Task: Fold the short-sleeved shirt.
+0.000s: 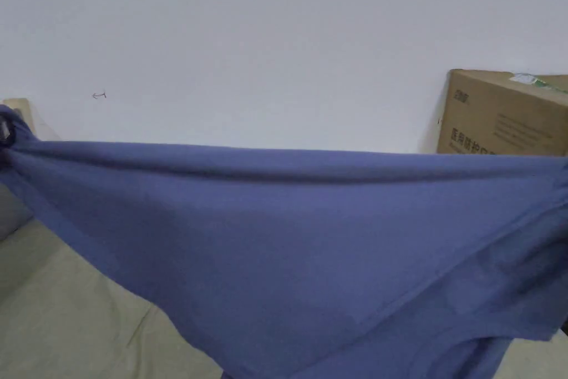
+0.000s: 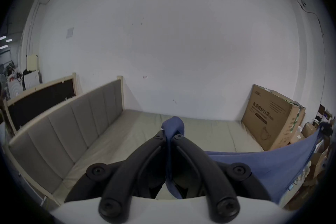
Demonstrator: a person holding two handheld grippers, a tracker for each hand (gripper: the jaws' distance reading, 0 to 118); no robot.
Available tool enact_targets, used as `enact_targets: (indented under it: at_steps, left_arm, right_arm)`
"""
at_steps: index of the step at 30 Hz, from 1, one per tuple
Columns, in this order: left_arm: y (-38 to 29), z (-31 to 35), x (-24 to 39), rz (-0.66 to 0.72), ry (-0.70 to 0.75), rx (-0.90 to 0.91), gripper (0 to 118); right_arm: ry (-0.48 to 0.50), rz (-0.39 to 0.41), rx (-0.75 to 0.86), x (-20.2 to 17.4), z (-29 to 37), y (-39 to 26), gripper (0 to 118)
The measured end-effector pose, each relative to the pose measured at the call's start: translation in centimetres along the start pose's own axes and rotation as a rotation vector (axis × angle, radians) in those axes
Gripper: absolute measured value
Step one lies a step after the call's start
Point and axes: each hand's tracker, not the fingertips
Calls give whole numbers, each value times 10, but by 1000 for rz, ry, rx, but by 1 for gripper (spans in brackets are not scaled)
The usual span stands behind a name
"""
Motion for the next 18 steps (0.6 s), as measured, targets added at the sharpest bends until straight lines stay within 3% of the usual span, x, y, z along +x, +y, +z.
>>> enact_targets:
  at_steps: [6,10,18]
  left_arm:
    - [38,-66,18,-84,77,29,3]
    - [55,-117,8,6,61,58,3]
    - [20,-180,16,4,-5,23,3]
  right_arm:
    - [-25,1,85,-19,-82,59,4]
    - [-15,-134,183,-8,-130,85,4]
    - [-39,-100,204,-2,-178,50,4]
